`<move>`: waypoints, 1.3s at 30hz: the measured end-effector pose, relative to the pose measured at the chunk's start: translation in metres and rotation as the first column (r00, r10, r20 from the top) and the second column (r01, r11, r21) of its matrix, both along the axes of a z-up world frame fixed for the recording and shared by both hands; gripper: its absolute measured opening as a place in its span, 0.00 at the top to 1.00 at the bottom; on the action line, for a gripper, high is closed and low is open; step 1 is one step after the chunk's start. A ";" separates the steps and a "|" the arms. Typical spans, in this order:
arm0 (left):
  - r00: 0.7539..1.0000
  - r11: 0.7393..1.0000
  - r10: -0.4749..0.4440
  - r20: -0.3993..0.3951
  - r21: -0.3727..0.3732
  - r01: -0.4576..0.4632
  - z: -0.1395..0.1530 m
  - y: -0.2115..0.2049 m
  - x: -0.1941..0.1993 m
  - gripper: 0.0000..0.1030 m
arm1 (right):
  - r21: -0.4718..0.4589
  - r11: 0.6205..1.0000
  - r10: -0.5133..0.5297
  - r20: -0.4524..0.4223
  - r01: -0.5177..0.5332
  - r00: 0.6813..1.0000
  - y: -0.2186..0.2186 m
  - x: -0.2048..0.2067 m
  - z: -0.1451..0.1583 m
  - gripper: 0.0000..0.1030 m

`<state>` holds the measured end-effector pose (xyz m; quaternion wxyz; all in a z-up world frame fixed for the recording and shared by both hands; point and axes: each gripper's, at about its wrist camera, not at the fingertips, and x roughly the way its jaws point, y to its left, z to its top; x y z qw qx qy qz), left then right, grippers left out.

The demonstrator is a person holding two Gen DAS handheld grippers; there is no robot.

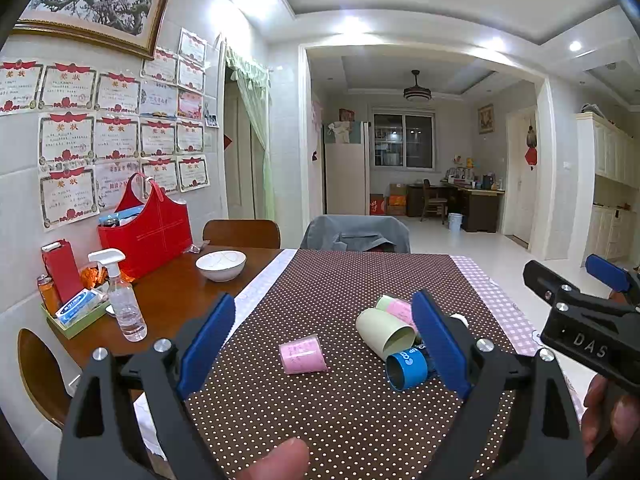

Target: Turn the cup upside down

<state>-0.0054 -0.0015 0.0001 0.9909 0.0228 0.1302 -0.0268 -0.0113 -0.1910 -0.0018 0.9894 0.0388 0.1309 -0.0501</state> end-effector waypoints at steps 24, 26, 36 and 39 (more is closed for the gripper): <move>0.998 1.000 -0.021 -0.051 -0.012 0.020 -0.011 -0.002 0.011 0.14 | 0.009 1.000 0.010 -0.037 -0.010 0.999 -0.007 0.011 -0.009 0.06; 0.998 1.000 -0.022 -0.064 -0.011 0.021 -0.013 -0.002 0.015 0.14 | 0.012 1.000 0.016 -0.048 -0.015 0.999 -0.008 0.015 -0.012 0.06; 0.988 1.000 -0.024 -0.152 0.003 0.024 -0.035 -0.003 0.055 0.14 | 0.002 0.999 0.053 -0.166 -0.053 0.985 -0.007 0.057 -0.040 0.06; 0.983 1.000 -0.029 -0.181 0.004 0.030 -0.043 -0.003 0.072 0.14 | -0.005 0.997 0.075 -0.216 -0.077 0.973 -0.006 0.078 -0.049 0.06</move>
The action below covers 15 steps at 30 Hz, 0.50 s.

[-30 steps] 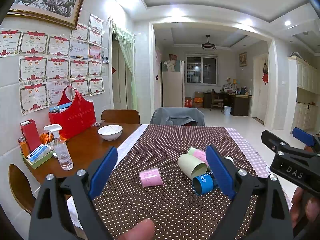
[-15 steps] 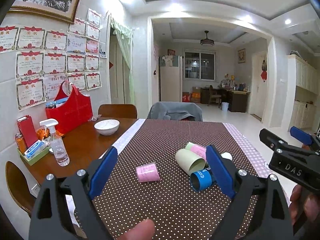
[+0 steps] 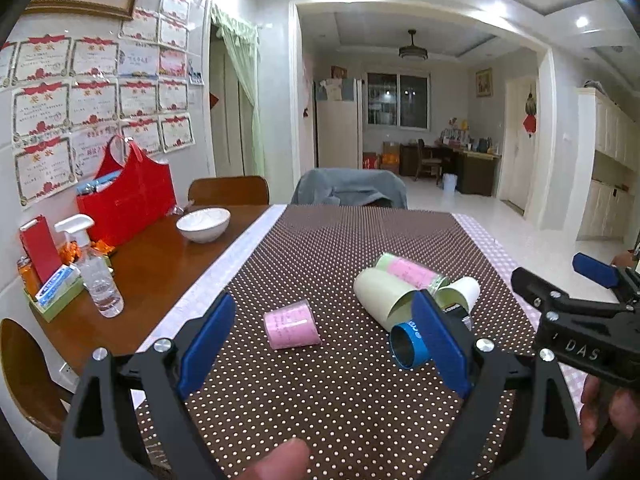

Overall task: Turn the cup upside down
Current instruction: 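Move the right gripper to the clear pink-papered container and close on it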

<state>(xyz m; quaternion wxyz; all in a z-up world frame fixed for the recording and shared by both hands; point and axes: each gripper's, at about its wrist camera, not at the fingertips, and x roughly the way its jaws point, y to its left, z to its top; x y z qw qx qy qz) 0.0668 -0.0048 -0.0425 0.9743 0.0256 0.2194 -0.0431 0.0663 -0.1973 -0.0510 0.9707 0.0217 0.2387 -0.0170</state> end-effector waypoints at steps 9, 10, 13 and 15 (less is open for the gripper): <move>0.993 1.000 0.001 -0.118 -0.001 -0.001 -0.028 0.004 0.067 0.14 | -0.015 0.997 0.075 -0.154 -0.079 0.985 -0.010 0.086 -0.021 0.06; 0.991 1.000 0.002 -0.130 0.001 -0.002 -0.031 0.004 0.075 0.14 | -0.024 0.996 0.076 -0.178 -0.081 0.981 -0.013 0.101 -0.024 0.06; 0.987 1.000 0.005 -0.162 -0.001 -0.006 -0.037 0.005 0.098 0.14 | -0.017 0.994 0.103 -0.247 -0.111 0.964 -0.019 0.140 -0.034 0.06; 0.983 1.000 0.008 -0.184 -0.009 -0.010 -0.042 0.006 0.114 0.14 | -0.027 0.990 0.127 -0.301 -0.141 0.945 -0.021 0.168 -0.042 0.06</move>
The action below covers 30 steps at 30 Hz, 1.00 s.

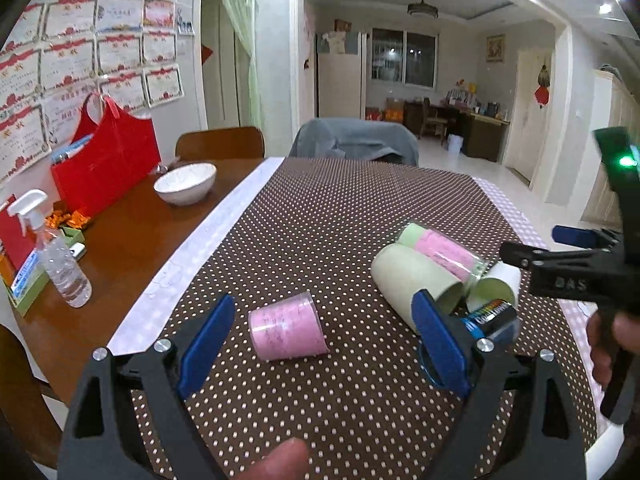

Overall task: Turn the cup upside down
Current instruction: 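Move the right gripper to the clear pink-papered container and close on it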

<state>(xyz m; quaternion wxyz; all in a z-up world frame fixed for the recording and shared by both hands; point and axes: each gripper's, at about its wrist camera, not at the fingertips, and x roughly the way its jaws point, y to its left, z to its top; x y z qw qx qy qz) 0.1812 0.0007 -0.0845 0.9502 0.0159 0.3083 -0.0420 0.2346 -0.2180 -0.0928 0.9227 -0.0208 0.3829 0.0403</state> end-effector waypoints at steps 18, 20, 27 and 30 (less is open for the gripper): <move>0.988 0.999 -0.042 -0.146 0.013 0.045 -0.035 -0.019 0.103 0.14 | -0.090 0.980 0.145 -0.277 -0.176 0.950 0.005 0.110 -0.054 0.06; 0.987 0.999 -0.044 -0.157 0.014 0.047 -0.038 -0.022 0.110 0.14 | -0.081 0.977 0.165 -0.302 -0.198 0.939 0.006 0.117 -0.058 0.08; 0.981 0.998 -0.048 -0.188 0.027 0.054 -0.049 -0.032 0.137 0.14 | -0.033 0.955 0.259 -0.396 -0.295 0.881 0.016 0.143 -0.080 0.21; 0.979 0.998 -0.047 -0.198 0.030 0.054 -0.053 -0.035 0.145 0.14 | -0.003 0.946 0.291 -0.431 -0.324 0.854 0.021 0.152 -0.091 0.32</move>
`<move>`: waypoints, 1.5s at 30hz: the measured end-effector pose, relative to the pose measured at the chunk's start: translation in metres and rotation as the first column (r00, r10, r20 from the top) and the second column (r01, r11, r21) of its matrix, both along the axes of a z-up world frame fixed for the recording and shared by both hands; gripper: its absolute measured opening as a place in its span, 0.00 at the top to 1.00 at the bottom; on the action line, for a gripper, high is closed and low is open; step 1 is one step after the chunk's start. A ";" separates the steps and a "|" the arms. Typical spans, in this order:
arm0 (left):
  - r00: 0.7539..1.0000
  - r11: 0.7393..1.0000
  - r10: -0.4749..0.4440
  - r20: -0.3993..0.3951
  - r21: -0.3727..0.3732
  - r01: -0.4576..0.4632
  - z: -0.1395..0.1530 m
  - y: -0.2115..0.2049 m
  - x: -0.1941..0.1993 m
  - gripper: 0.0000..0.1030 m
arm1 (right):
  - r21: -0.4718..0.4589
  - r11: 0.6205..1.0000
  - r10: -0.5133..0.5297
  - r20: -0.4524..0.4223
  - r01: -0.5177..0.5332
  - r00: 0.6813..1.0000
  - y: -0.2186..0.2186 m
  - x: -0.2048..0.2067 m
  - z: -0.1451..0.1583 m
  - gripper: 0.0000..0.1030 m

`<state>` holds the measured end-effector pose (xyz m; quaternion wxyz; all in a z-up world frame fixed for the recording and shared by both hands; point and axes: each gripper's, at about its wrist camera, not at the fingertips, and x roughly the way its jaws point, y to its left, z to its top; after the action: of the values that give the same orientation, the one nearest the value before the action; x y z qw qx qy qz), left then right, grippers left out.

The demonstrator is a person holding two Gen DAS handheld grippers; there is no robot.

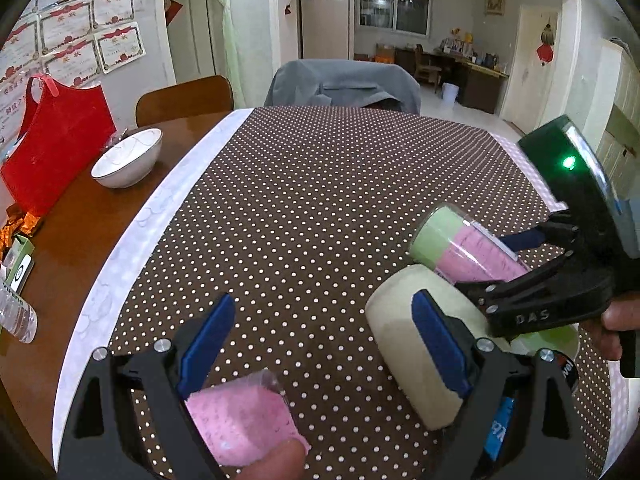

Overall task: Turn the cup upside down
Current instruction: 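Move the right gripper to the clear pink-papered container and close on it, then lift the container with the right gripper and rotate it upright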

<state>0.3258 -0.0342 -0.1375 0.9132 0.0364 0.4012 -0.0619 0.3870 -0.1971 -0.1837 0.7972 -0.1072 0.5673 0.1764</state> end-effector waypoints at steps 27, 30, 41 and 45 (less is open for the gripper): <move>0.995 0.999 0.018 0.097 -0.038 -0.014 0.042 0.018 -0.075 0.14 | 0.236 0.969 -0.131 0.235 0.074 0.963 -0.012 -0.110 0.114 0.34; 0.994 0.999 0.020 0.107 -0.038 -0.016 0.044 0.022 -0.094 0.14 | 0.256 0.964 -0.144 0.253 0.077 0.957 -0.008 -0.142 0.118 0.34; 0.991 0.998 0.060 0.118 -0.031 -0.057 0.038 0.034 -0.150 0.14 | 0.318 0.939 -0.203 0.208 0.130 0.957 0.006 -0.229 0.076 0.34; 0.993 0.998 0.067 0.102 -0.022 -0.065 0.029 0.035 -0.167 0.14 | 0.330 0.929 -0.230 0.158 0.168 0.960 0.008 -0.243 0.052 0.34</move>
<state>0.1587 0.0010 -0.1085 0.9344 0.0178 0.3543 -0.0336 0.1437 -0.1891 -0.1317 0.8692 0.0626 0.4597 0.1709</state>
